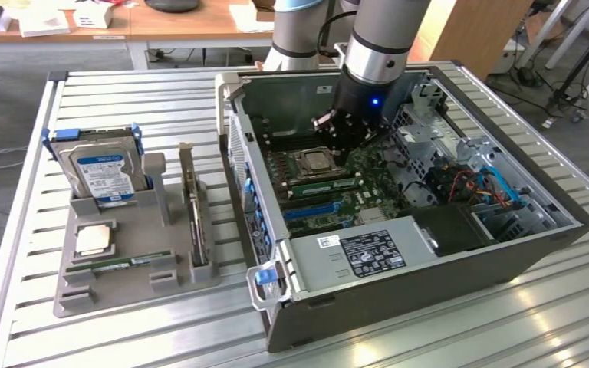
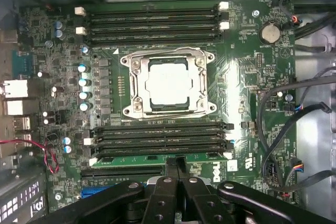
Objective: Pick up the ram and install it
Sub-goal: 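Press down the ram until it locks into place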
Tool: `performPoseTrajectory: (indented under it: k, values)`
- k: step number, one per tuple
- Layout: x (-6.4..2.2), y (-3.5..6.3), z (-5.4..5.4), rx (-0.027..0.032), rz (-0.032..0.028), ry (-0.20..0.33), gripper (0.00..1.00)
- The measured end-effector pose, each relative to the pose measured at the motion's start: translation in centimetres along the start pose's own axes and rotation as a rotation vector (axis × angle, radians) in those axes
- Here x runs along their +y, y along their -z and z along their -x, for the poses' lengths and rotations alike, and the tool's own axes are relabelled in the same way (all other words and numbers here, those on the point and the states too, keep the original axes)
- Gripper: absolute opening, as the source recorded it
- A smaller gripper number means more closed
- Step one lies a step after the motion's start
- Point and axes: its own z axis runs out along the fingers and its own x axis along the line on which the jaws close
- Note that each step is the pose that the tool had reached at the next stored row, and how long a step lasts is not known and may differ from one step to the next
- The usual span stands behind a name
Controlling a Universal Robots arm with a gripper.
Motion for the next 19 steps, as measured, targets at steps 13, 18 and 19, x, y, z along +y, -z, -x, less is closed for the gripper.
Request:
performPoseTrajectory:
  k: [13, 18, 19]
  values:
    - [0.01, 0.05, 0.00, -0.0011, -0.0164, 0.000, 0.11]
    - [0.01, 0.22, 0.00, -0.0011, -0.0167, 0.000, 0.11]
    - [0.01, 0.25, 0.00, -0.0011, -0.0168, 0.000, 0.11]
